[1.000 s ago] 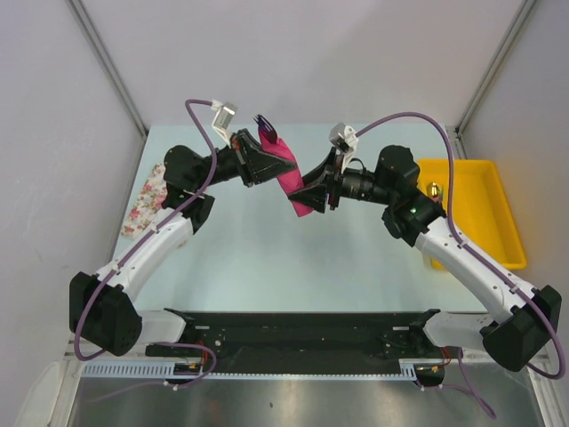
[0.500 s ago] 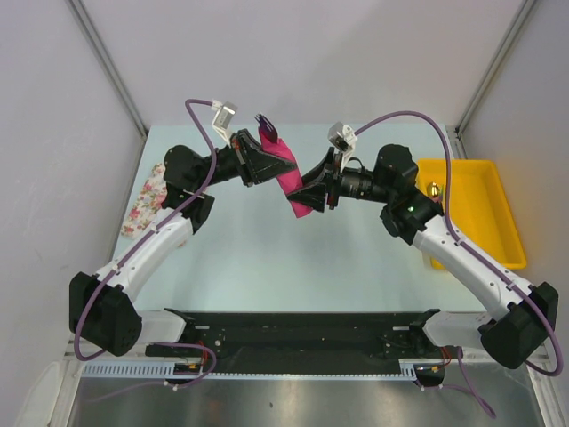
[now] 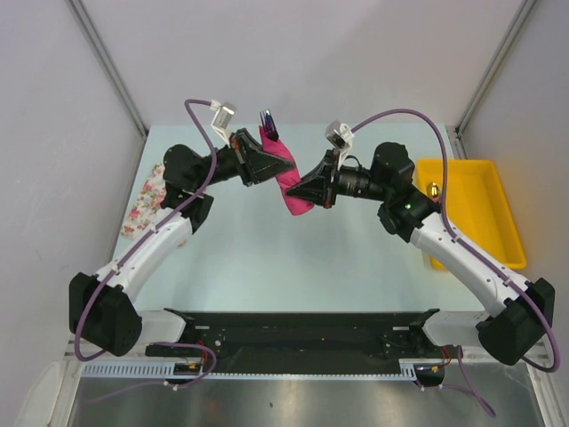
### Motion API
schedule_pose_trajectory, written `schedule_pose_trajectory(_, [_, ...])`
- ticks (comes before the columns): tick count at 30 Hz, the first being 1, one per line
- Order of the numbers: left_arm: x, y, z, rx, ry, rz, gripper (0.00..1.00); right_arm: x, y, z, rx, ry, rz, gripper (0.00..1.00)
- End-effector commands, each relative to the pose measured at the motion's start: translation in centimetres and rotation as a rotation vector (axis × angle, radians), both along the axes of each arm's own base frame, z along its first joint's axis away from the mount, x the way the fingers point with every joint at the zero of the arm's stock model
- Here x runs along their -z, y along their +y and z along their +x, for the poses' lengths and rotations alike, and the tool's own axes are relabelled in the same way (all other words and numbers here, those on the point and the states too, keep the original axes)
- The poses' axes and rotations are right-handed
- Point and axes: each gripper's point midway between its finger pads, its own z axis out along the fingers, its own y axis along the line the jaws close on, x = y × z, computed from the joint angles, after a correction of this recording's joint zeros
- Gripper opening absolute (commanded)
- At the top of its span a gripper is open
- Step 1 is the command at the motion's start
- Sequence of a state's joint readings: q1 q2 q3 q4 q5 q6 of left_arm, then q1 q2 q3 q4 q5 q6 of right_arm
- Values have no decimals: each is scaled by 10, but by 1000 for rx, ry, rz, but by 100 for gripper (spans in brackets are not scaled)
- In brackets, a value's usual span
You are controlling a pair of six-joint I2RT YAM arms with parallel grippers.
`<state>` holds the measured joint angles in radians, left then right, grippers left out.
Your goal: Place the utensils on the paper napkin and roll it up
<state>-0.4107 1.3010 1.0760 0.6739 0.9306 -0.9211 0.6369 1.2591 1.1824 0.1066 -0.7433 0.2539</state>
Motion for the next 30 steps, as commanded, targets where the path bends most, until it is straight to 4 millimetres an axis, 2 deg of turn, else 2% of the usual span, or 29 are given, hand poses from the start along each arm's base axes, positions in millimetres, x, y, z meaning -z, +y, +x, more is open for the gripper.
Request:
schedule_pose_trajectory(1, [-18, 10, 7, -92, -47, -49, 20, -20, 7, -6, -54, -13, 41, 0])
schedule_pose_trajectory(2, [-15, 13, 8, -103, -39, -43, 37, -23, 6, -3, -48, -5, 50, 0])
schedule_pose_trajectory(5, [0, 25, 14, -139, -23, -18, 63, -39, 2, 1, -41, 10, 97, 0])
schedule_pose_trajectory(8, [14, 34, 19, -164, -9, 15, 76, -47, 2, 1, -40, 5, 114, 0])
schedule_pose_trajectory(14, [24, 31, 20, -144, 21, 15, 87, -50, 4, -1, -50, -8, 119, 0])
schedule_pose_trajectory(17, [24, 26, 21, -116, 49, -4, 89, -51, 6, -3, -51, -24, 116, 0])
schedule_pose_trajectory(19, [16, 22, 16, -85, 55, -32, 89, -49, 8, -4, -49, -28, 104, 0])
schedule_pose_trajectory(22, [5, 17, 7, -30, 42, -73, 80, -46, 9, -1, -37, -31, 93, 0])
schedule_pose_trajectory(25, [3, 12, 4, -4, 39, -85, 62, -42, 9, 1, -27, -30, 85, 0])
schedule_pose_trajectory(28, [3, 11, 3, 15, 51, -89, 50, -44, 8, 2, -22, -32, 88, 0])
schedule_pose_trajectory(30, [3, 9, 0, 33, 49, -90, 49, -43, 8, 3, -18, -31, 88, 0])
